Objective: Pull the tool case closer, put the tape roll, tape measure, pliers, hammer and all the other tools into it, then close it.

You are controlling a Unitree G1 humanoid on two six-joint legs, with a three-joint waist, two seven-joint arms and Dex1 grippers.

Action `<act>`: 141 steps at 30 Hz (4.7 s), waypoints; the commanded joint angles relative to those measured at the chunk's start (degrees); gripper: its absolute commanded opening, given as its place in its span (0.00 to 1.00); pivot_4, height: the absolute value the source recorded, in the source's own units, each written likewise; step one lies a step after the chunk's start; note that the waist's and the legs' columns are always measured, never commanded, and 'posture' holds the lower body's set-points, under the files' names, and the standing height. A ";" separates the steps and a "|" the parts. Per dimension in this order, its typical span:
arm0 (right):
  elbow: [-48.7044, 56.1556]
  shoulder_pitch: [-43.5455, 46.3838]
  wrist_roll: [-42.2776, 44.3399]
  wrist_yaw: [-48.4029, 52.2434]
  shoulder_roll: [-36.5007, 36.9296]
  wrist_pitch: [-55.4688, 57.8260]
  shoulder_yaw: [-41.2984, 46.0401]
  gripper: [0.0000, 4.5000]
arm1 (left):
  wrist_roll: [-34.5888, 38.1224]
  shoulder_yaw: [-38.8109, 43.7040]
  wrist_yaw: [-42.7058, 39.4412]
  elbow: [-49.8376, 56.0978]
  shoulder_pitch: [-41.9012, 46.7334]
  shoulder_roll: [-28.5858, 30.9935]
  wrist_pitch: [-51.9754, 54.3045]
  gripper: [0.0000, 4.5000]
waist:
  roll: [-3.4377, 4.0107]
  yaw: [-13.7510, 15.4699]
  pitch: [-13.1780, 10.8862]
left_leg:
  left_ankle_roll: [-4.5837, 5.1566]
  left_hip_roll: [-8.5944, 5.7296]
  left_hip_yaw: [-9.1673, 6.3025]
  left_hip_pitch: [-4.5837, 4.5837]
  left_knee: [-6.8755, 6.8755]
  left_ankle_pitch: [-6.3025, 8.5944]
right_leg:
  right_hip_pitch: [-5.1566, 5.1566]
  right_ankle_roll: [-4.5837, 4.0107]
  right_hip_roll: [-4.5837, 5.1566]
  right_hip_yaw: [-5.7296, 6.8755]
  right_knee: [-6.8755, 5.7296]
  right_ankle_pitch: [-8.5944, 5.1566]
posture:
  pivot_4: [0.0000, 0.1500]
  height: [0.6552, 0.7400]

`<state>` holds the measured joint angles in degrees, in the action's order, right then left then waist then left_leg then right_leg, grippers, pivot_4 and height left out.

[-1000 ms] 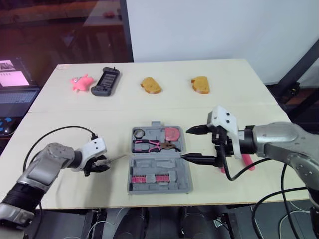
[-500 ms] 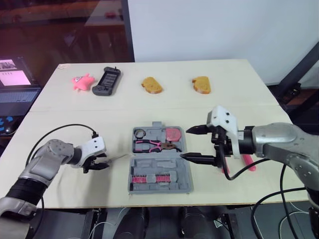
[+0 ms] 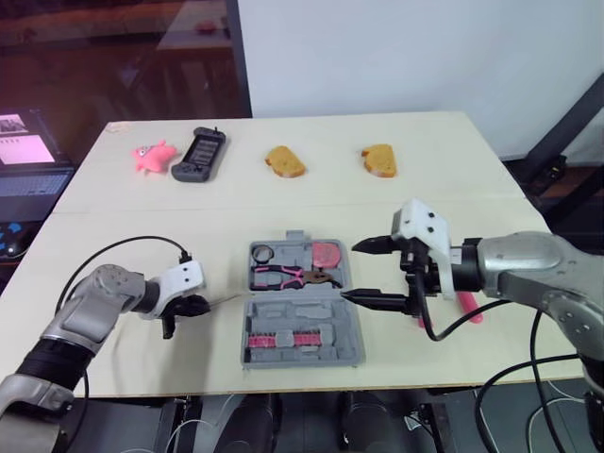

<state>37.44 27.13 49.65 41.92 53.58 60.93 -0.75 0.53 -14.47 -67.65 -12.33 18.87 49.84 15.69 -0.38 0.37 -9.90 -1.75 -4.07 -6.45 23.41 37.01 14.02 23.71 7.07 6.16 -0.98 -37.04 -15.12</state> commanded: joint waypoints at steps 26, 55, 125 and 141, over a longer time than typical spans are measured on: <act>6.01 -4.67 -1.04 -0.76 5.52 1.04 3.58 1.00 | 1.30 -17.12 -24.85 15.44 35.59 1.10 25.31 0.02 | -0.43 -1.02 -0.39 | 0.05 0.04 -0.06 0.08 0.07 0.03 | -0.07 0.09 -0.26 0.06 -0.07 -0.04 | 1.00 1.00; 10.24 -5.52 4.38 -10.31 5.62 10.29 6.08 1.00 | -9.99 -37.99 -13.80 5.47 41.65 -18.59 37.60 0.02 | -0.58 -0.93 -0.52 | 0.10 0.01 -0.09 0.06 0.16 0.04 | -0.11 0.14 -0.25 0.02 -0.10 -0.06 | 1.00 1.00; 7.54 -3.52 -1.89 -8.90 4.50 7.71 1.35 1.00 | -8.15 -43.10 -7.19 12.84 42.48 -20.82 48.15 0.02 | -0.58 -1.03 -0.52 | 0.10 0.00 -0.09 0.02 0.21 0.04 | -0.14 0.14 -0.25 0.02 -0.18 -0.06 | 1.00 1.00; 7.55 -3.48 -3.15 -9.35 2.96 7.98 0.93 1.00 | -10.07 -46.19 -6.47 11.52 43.88 -20.09 45.64 0.02 | -0.58 -0.98 -0.51 | 0.10 0.00 -0.09 0.02 0.22 0.04 | -0.14 0.14 -0.25 0.02 -0.19 -0.06 | 1.00 1.00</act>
<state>44.65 22.74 46.64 32.74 57.11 69.58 -0.27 -8.19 -60.05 -74.63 -0.73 61.31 29.35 62.33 -0.96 -0.61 -10.41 -1.65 -4.07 -6.54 23.43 37.23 14.06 23.57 7.21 5.92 -0.96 -37.24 -15.18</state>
